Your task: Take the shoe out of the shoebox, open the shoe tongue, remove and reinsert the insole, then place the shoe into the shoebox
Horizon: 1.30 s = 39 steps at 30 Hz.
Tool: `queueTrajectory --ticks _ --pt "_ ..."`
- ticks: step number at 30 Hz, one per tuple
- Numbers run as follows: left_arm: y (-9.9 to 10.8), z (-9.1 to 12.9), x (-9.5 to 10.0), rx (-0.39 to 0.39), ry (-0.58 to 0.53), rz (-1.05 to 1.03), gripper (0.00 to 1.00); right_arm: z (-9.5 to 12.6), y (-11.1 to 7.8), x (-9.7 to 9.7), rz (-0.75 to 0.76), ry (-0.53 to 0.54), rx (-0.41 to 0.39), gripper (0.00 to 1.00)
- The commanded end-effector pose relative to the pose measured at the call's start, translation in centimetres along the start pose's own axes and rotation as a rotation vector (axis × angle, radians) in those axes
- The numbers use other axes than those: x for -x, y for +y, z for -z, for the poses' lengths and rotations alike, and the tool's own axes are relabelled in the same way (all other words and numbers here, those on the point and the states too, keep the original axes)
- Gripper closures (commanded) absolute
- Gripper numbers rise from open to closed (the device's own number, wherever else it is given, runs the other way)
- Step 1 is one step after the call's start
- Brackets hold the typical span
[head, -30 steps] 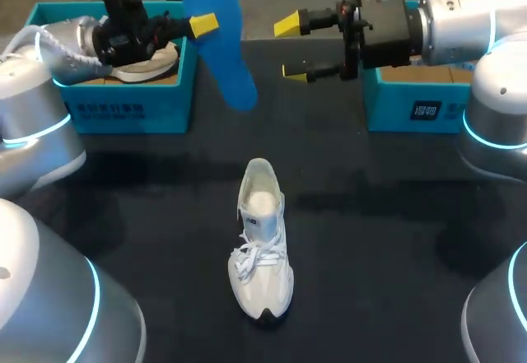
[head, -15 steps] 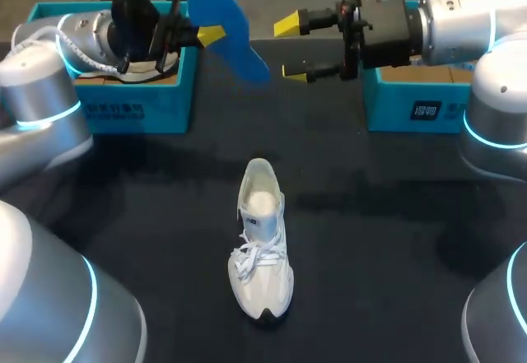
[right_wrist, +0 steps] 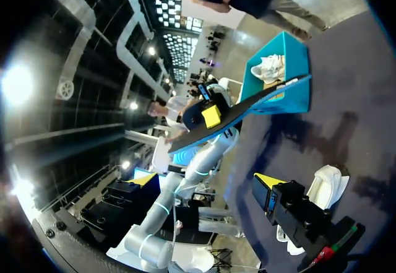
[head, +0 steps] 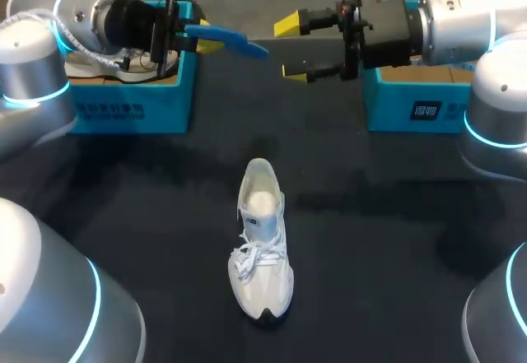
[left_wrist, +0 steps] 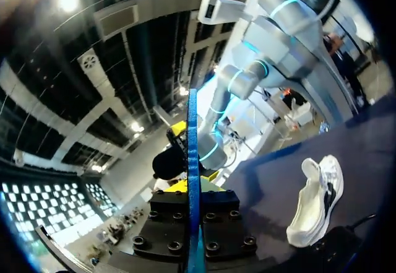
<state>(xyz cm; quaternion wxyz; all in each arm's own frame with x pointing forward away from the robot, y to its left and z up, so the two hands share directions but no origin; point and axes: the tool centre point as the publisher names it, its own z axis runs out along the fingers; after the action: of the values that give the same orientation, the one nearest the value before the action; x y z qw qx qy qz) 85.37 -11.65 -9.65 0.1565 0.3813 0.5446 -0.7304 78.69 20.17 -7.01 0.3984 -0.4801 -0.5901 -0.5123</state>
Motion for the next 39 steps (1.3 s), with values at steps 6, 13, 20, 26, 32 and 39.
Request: queueTrajectory --ticks 6,13,20,26,32,39 --pt "-0.4 -0.2 -0.3 0.118 0.174 -0.532 1.0 -0.3 0.1 0.0 0.0 -0.001 0.001 0.0" --pt "-1.9 -1.3 -2.0 0.248 0.122 -0.728 1.0 -0.3 0.1 0.0 0.0 -0.001 0.001 0.0" --pt "-2.9 -2.2 -3.0 0.295 0.052 -0.81 1.0 -0.3 0.1 0.0 0.0 -0.001 0.001 0.0" --pt "-3.4 -2.8 -2.8 0.308 0.025 -0.852 1.0 -0.3 0.1 0.0 0.0 -0.001 0.001 0.0" --pt "-3.4 -2.4 -2.3 0.284 0.023 -0.853 1.0 -0.3 0.1 0.0 0.0 -0.001 0.001 0.0" --pt "-3.6 -1.7 -1.9 0.273 0.018 -0.869 1.0 -0.3 0.1 0.0 0.0 -0.001 0.001 0.0"
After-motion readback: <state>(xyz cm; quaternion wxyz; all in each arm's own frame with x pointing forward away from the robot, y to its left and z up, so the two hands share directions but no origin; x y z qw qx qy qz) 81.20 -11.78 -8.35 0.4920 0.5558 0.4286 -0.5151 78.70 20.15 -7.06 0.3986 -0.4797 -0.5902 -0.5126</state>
